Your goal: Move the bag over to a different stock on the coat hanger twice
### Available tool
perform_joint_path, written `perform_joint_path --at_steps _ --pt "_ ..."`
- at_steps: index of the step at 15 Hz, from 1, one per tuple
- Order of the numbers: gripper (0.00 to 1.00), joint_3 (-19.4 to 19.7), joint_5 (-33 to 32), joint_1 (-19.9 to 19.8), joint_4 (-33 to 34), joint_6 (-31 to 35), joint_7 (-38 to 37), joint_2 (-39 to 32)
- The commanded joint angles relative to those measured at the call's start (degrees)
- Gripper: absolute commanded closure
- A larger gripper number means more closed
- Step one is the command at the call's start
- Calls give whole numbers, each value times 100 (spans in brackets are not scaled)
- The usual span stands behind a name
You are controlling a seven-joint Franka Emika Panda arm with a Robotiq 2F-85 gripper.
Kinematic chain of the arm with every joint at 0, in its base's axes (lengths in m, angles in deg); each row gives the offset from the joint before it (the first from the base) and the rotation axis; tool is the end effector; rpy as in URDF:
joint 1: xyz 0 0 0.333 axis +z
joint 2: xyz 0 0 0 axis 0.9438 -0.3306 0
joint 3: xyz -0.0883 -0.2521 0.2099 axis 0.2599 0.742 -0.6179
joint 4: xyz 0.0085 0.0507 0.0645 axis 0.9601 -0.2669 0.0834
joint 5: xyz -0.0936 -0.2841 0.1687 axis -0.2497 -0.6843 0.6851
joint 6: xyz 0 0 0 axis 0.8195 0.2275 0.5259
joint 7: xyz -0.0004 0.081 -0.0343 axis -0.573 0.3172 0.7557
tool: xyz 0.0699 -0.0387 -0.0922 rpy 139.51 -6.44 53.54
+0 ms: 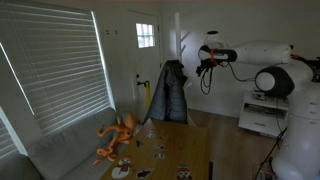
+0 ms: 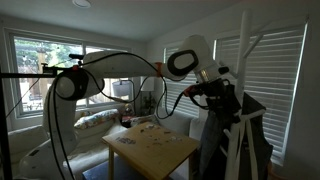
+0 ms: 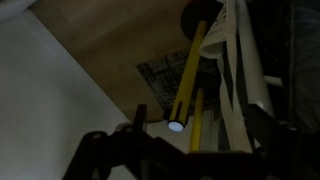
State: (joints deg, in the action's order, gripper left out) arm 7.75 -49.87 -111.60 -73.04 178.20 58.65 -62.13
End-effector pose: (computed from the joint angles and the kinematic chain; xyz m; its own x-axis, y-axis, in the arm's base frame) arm 0.4383 -0.4179 0.6745 0.8383 -0.3865 0.3846 -0.5025 -0.8214 0.2699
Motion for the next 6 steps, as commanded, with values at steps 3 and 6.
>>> perform_joint_path --at_steps 3,6 --pt "0 139 -140 30 -319 -749 -1457 348" --pt "0 94 -54 -6 -107 -585 -1065 132"
